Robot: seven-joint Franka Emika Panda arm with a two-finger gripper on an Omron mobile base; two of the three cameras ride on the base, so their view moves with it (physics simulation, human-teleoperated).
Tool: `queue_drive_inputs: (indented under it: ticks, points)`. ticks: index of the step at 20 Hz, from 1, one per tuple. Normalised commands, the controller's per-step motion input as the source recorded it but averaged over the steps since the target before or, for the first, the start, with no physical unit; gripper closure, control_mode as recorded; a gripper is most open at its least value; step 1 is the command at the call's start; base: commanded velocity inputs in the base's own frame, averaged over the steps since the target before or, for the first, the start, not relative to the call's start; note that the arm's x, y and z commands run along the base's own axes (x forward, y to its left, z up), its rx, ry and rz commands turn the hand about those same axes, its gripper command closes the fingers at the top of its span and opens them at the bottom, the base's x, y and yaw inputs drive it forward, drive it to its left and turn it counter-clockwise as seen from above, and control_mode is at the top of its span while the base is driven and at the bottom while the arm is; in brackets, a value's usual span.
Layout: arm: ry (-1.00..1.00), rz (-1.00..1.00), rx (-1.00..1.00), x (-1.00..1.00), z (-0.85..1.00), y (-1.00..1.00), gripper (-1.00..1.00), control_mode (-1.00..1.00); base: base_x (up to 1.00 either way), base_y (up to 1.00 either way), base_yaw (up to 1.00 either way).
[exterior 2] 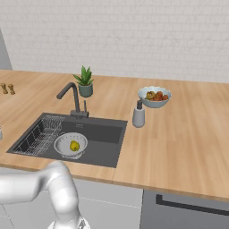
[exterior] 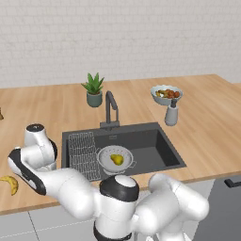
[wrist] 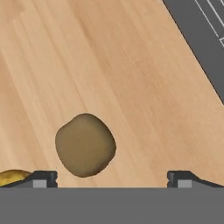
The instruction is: Put the colander in the sink, put the kiwi, pear, banana in the colander, and turn on the sink faucet and pour water over the colander.
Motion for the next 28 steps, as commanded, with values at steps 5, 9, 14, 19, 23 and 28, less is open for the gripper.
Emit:
queue_drive_inputs:
  ticks: [5, 9, 14, 19, 23, 28]
  points:
    - [0.02, -0.01, -0.03, 0.05, -0.22, 0.07, -1.00, -1.00, 0.00, 0.00, 0.00]
    - [0.00, 0.00, -0.04, 0.21, -0.12, 0.16, -1.00, -1.00, 0.00, 0.00, 0.00]
    - [0.00, 0.00, 0.00, 0.20, -0.15, 0.14, -1.00, -1.00, 0.00, 0.00, 0.00]
    - [0.09, 0.00, 0.00, 0.11, -0.24, 0.16, -1.00, -1.00, 0.00, 0.00, 0.00]
    - [0.30, 0.00, 0.00, 0.02, -0.56, 0.19, -1.00, -1.00, 0.00, 0.00, 0.00]
    - [0.18, 0.00, -0.07, 0.17, -0.29, 0.12, 1.00, -1.00, 0.00, 0.00, 0.00]
